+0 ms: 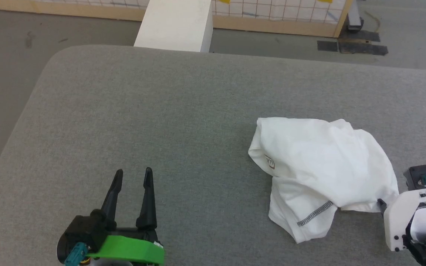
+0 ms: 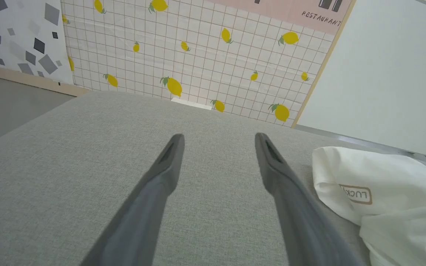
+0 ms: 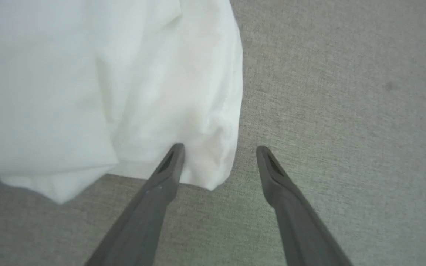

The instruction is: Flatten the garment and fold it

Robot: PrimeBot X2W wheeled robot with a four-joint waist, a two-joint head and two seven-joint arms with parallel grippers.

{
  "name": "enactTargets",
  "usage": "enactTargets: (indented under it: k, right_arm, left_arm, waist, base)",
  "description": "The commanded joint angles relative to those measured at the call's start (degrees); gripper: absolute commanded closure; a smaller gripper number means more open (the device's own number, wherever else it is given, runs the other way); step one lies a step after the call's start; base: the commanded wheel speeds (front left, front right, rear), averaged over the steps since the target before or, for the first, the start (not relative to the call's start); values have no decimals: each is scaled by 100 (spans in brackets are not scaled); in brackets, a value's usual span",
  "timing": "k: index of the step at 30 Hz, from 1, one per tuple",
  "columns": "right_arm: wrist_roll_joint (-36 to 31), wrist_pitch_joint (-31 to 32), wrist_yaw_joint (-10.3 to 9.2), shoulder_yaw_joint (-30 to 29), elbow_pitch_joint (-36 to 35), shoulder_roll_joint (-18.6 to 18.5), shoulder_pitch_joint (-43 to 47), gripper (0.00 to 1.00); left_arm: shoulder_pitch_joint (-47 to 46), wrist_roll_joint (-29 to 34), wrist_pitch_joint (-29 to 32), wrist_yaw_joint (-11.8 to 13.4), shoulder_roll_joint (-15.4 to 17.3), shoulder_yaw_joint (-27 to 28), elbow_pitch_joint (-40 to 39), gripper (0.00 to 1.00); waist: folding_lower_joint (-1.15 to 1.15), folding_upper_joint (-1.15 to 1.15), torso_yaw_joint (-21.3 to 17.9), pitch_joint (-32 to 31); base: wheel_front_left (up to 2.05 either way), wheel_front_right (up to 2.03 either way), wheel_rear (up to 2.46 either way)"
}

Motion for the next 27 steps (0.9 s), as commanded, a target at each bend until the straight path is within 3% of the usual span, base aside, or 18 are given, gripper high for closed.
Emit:
enactTargets:
  k: [1,3,6,7,13,21,27]
  right_arm:
    - [78,7,-9,113,86,-66,-135,0]
    - [133,-28,-9,205,212,-116,-172,0]
    - [160,-170,-9,182,358,-99,-232,92]
    - [153,-240,-9,165,372,-86,-254,100]
    - [240,-610,-9,311,146,-195,-581,100]
    - [437,-569,-9,615,-687,-935,-1601,100]
    - [476,-288,-9,51,-875,-1452,-1908,100]
  left_arm:
    - [-113,-35,-21,-34,-25,26,18,0]
    - [-142,-36,-21,-48,-28,31,42,0]
    - [-180,-52,-21,-53,-31,26,83,0]
    - [-184,-73,-21,-43,-32,27,91,0]
    - [-155,-160,-22,4,-33,31,146,0]
    - [-46,-215,-22,31,-34,80,163,0]
    - [52,-232,-22,38,-34,90,129,0]
  waist:
    - [0,0,101,115]
    - [0,0,121,149]
    - [0,0,122,164]
    - [0,0,109,152]
    - [0,0,-64,-26]
    - [0,0,-287,-350]
    - [0,0,-267,-405]
  base:
    - [0,0,0]
    - [0,0,0]
    - [0,0,0]
    - [0,0,0]
    - [0,0,0]
    - [0,0,0]
    - [0,0,0]
